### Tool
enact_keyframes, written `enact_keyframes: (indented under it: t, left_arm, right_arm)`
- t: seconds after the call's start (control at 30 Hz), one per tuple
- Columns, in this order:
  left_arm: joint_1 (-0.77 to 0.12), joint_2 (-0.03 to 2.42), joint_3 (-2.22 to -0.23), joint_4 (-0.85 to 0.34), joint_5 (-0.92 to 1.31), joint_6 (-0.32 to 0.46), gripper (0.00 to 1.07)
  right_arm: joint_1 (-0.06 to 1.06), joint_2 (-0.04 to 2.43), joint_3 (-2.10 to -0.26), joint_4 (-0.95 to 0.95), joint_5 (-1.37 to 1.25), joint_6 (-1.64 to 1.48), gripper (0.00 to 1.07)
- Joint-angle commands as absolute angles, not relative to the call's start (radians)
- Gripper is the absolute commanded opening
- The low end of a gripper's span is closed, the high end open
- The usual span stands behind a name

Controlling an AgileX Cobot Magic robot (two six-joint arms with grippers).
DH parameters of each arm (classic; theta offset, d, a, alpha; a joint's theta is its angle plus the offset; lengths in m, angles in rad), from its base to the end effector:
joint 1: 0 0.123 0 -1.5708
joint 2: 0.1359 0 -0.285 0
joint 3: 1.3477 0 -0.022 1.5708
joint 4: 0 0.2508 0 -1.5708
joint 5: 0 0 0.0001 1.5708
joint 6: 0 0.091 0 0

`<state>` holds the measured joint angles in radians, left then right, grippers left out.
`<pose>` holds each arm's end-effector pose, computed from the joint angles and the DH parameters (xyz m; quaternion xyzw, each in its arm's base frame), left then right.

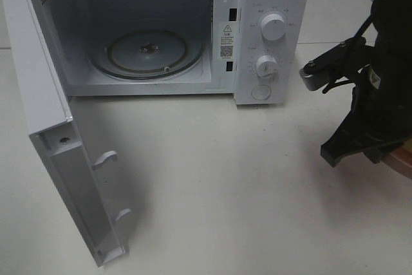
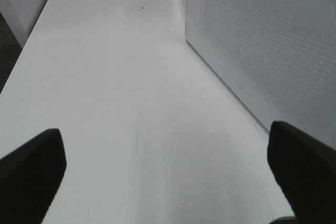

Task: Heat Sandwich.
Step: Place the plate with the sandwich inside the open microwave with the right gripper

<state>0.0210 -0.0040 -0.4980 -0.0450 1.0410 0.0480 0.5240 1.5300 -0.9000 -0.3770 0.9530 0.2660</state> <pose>-0.0044 -0.0036 0.2784 0.0121 0.8472 -0.0042 0.5311 0.2410 0.1077 0.2097 -0.2282 0.9602 -0.1305 0.0943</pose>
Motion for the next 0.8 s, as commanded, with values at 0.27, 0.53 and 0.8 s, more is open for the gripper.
enact_keyframes:
  t: [0.27,0.53,0.8]
  left_arm:
    - [0.023,-0.029,-0.496,-0.050,1.038,0.042,1.01]
    - [0.023,-0.029,-0.496,-0.050,1.038,0.042,1.01]
    - [0.023,-0.029,-0.496,-0.050,1.038,0.042,1.01]
  right_arm:
    - [0.663,1.452,-0.790,-0.460,0.969,0.285,0.00]
    - [0.725,1.396,-0.732,-0.490,0.942,0.269,0.00]
    - [0.819,1.363,-0.681,-0.521,0.892,0.216,0.01]
